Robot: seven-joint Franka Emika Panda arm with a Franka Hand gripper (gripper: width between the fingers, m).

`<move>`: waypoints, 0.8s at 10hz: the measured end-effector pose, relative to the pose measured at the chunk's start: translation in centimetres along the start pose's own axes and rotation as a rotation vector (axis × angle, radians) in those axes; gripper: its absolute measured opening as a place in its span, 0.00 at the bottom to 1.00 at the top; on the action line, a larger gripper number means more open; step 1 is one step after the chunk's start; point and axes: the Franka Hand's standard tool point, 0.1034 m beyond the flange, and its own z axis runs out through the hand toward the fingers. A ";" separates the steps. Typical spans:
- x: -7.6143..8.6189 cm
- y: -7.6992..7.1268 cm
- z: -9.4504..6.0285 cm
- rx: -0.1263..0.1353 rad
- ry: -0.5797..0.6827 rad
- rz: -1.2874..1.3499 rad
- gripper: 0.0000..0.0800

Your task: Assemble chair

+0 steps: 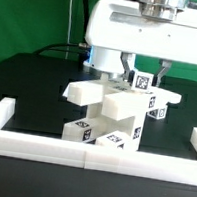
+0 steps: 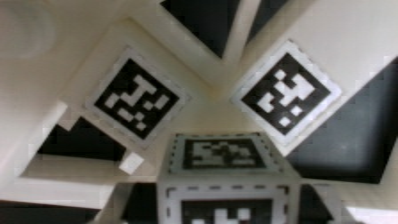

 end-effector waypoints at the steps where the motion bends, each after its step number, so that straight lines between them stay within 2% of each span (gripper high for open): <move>1: 0.0 0.0 0.0 0.000 0.000 0.075 0.36; 3: 0.0 0.0 0.0 0.003 -0.002 0.194 0.36; 8: 0.1 0.3 0.1 0.033 -0.006 0.578 0.36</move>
Offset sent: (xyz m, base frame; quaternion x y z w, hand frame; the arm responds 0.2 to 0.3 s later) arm -0.0017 -0.0024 -0.0035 0.0171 -0.0294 0.2359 0.9712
